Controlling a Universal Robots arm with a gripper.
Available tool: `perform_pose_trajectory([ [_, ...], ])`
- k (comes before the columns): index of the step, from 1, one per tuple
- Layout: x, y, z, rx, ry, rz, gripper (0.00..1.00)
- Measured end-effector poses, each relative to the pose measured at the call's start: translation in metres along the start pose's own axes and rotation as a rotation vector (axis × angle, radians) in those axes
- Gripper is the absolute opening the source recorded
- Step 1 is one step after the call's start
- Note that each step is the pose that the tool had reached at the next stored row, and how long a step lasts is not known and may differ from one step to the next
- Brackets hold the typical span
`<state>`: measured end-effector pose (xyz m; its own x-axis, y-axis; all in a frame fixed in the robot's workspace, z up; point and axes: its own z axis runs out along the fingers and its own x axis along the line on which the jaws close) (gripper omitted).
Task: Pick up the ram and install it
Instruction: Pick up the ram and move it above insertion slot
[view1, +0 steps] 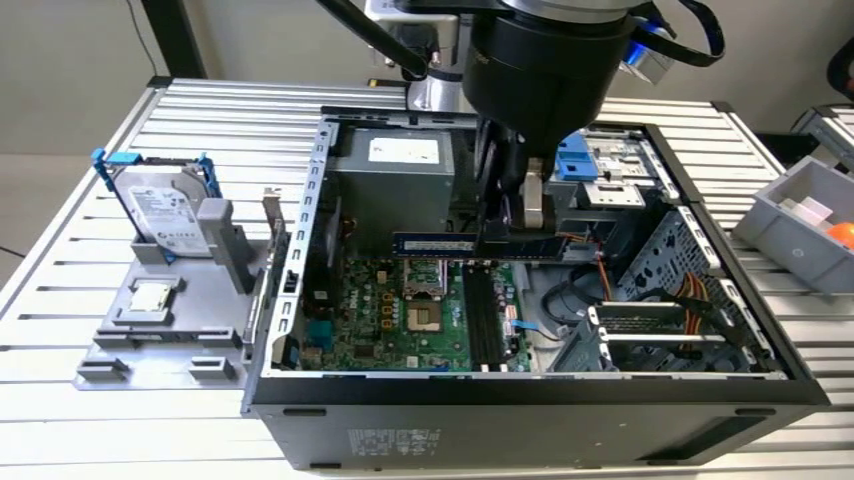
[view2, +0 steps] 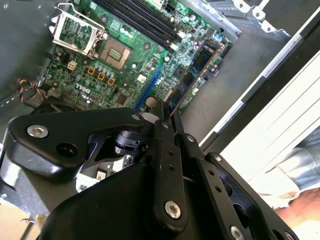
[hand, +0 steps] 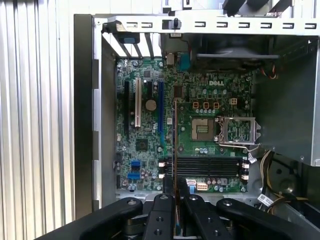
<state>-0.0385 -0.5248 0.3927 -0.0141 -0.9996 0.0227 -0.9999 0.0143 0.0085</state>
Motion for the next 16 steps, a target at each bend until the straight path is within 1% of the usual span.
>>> perform_pose_trajectory([
  [16, -0.0004, -0.0111, -0.0001, 0.0000, 0.0001, -0.001, 0.00],
])
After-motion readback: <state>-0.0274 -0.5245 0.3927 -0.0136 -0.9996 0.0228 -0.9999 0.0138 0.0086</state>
